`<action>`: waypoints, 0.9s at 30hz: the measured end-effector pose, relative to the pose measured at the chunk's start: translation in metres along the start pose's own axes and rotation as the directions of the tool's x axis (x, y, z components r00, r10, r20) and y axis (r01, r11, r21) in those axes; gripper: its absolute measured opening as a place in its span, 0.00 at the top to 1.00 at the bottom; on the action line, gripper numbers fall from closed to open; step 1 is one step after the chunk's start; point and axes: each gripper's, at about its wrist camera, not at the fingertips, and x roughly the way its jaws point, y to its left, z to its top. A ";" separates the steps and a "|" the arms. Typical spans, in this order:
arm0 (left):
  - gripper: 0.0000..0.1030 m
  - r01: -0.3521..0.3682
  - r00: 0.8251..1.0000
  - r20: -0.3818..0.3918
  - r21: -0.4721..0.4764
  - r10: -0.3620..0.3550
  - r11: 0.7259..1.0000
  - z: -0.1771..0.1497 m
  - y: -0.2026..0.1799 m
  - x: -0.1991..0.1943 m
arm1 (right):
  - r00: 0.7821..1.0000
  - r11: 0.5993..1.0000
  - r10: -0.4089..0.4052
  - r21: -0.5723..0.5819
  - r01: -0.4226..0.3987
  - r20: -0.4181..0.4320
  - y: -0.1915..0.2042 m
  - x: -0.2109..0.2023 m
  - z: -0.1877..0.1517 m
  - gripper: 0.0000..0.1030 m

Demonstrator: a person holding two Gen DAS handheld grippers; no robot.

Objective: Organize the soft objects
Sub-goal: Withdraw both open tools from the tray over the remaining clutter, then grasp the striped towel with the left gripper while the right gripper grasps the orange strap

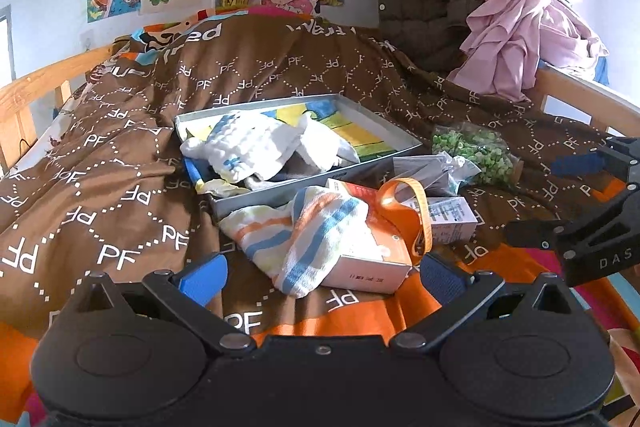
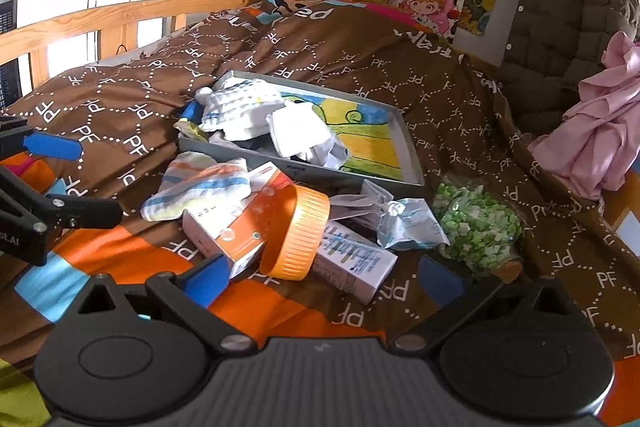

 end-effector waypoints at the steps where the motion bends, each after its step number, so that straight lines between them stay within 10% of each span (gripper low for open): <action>1: 0.01 -0.001 1.000 -0.002 -0.001 0.001 1.000 0.000 0.001 0.000 | 1.000 1.000 0.003 0.000 -0.003 -0.002 0.001 0.000 0.000 0.00; 27: 0.01 -0.038 0.998 -0.058 -0.006 0.038 0.999 -0.009 0.007 0.018 | 0.999 0.999 0.025 0.025 -0.024 -0.031 0.004 0.019 -0.002 0.00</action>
